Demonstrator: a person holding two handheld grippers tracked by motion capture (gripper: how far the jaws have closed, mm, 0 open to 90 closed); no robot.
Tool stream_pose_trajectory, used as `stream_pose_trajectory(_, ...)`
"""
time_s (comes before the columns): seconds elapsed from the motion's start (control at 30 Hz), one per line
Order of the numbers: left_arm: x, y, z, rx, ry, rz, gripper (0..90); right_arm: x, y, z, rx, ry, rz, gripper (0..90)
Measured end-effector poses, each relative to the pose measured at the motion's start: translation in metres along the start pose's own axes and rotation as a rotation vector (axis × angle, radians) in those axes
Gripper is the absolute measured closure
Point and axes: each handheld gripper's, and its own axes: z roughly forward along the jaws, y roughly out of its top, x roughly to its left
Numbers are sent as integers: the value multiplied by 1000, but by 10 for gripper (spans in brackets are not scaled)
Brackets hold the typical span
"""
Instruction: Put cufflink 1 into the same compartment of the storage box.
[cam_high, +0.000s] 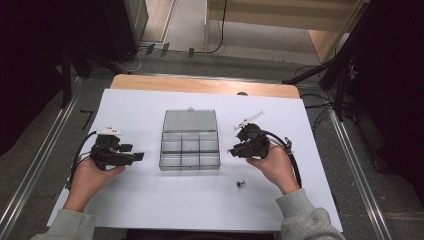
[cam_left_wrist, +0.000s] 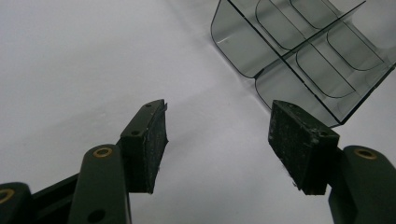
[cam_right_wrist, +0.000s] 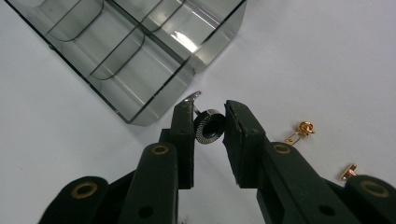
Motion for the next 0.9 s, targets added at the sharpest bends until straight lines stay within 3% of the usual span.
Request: stream_pose_trajectory(0.9, -5, 3, 1, -20, -8, 19, 372, 24, 27, 6, -38, 39, -57, 756)
